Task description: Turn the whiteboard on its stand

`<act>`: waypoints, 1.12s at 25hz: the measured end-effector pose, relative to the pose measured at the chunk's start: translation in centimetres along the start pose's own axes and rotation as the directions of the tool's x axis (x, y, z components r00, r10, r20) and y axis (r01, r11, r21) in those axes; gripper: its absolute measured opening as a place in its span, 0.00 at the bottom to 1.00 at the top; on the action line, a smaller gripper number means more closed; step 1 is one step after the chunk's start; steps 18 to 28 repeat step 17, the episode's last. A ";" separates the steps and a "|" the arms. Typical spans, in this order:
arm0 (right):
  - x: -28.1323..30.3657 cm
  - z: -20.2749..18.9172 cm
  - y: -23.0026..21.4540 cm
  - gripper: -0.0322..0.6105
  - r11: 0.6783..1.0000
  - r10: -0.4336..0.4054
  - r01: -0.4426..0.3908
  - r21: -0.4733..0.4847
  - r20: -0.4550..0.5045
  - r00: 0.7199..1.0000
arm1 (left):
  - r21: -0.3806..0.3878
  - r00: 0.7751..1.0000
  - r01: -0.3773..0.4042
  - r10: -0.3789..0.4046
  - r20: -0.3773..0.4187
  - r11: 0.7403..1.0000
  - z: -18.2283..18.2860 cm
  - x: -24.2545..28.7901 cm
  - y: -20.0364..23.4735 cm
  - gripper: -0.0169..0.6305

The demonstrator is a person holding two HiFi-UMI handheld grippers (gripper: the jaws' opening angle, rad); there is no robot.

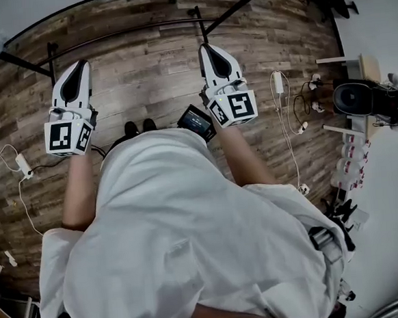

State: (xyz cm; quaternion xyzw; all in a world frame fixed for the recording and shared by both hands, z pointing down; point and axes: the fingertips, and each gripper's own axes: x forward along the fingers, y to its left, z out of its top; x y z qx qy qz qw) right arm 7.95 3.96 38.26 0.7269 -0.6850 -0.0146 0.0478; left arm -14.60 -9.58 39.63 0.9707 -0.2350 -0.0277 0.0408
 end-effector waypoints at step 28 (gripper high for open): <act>-1.8 -2.6 0.6 0.05 0.998 -0.065 0.065 -0.017 -0.026 0.998 | 0.015 0.999 -0.001 0.002 -0.034 1.000 -1.3 -0.9 -1.1 0.06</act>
